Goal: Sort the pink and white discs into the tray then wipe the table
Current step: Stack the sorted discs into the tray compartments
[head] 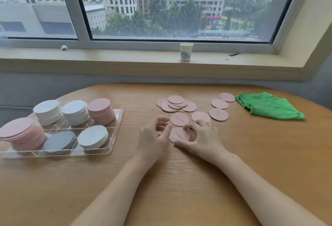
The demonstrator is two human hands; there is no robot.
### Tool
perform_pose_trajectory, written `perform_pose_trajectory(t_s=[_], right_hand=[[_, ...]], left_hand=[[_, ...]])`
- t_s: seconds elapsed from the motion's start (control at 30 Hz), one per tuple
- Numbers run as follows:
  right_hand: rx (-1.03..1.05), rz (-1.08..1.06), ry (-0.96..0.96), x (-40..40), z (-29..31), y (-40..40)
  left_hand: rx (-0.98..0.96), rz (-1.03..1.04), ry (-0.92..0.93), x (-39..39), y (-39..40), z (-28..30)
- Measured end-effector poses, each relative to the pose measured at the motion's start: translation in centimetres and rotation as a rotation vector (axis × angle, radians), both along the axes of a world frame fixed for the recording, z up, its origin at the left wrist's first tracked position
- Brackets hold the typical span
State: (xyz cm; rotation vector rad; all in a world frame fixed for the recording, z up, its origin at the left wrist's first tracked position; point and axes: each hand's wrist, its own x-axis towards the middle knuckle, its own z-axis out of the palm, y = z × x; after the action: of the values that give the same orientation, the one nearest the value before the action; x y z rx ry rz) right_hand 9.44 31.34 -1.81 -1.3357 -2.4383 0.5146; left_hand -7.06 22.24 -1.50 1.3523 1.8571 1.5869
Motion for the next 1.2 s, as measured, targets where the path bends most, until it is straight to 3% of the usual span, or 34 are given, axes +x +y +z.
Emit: perform_pose_trajectory(t_s=[0.13, 0.27, 0.4, 0.53, 0.67, 0.9, 1.1, 1.2], right_hand=[[-0.083, 0.028, 0.083, -0.2, 0.1, 0.5], [-0.289, 0.077, 0.451, 0.6, 0.2, 0.0], [-0.374, 0.132, 0.748, 1.2, 0.3, -0.5], [-0.399, 0.133, 0.824, 0.5, 0.3, -0.4], [-0.385, 0.109, 0.815, -0.1, 0.3, -0.1], [-0.200, -0.016, 0.760, -0.9, 0.3, 1.9], [0.061, -0.080, 0.108, -3.1, -0.7, 4.5], [0.035, -0.090, 0.104, -3.6, -0.6, 4.8]], left_hand=[[0.001, 0.066, -0.027, -0.4, 0.0, -0.2], [-0.027, 0.016, 0.022, -0.2, 0.4, -0.7], [-0.107, -0.157, -0.151, -0.5, 0.8, -0.1], [-0.213, -0.382, -0.277, -1.3, 1.2, 0.6], [-0.211, -0.569, -0.568, -2.5, 1.4, 0.1], [-0.142, -0.510, -0.734, -2.6, 1.6, -0.2], [-0.068, -0.396, -0.567, -3.1, 1.2, 0.3], [-0.057, -0.333, -0.410, -3.2, 1.1, 0.2]])
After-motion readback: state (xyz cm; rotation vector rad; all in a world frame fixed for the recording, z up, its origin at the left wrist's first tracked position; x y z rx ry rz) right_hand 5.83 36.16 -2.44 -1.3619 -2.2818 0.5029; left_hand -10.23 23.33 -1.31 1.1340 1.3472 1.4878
